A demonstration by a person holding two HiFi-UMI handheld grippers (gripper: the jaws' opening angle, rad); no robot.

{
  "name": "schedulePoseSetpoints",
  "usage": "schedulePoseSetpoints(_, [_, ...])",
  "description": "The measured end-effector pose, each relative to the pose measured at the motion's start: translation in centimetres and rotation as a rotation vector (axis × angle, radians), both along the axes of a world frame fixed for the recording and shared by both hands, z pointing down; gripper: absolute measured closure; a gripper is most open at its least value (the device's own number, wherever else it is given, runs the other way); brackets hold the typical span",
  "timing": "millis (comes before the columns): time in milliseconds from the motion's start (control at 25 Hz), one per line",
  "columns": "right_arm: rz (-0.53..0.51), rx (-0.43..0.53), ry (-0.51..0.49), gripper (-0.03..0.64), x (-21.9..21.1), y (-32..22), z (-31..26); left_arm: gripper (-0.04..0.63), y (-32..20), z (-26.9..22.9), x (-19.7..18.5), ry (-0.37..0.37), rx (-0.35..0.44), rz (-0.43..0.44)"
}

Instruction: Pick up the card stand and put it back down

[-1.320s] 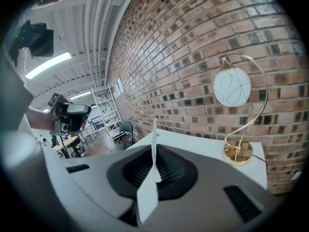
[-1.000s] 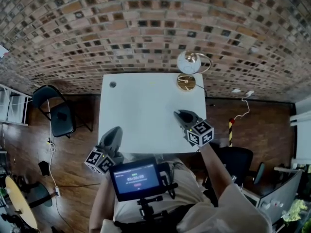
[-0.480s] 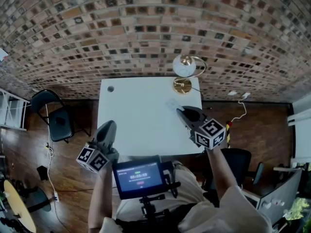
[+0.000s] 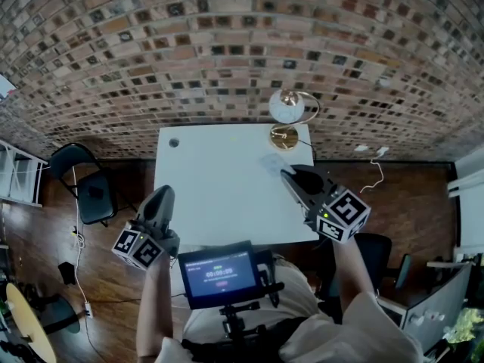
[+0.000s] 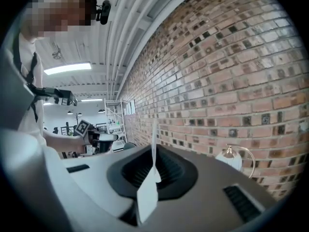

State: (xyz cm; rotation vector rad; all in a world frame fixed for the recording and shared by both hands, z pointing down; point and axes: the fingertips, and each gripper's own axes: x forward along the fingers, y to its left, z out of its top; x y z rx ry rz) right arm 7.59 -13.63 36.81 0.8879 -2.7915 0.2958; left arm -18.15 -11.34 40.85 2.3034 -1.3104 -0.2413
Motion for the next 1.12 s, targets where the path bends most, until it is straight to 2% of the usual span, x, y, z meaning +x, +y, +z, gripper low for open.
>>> schedulePoseSetpoints(360, [-0.035, 0.02, -0.005, 0.592, -0.6, 1.0, -2.0, 0.583, -0.4, -0.7, -0.5, -0.003, 0.018, -0.01])
schedulePoseSetpoints(1120, [-0.034, 0.0, -0.017, 0.592, -0.7, 1.5, -0.9, 0.583, 0.2, -0.1, -0.2, -0.001, -0.005, 0.02])
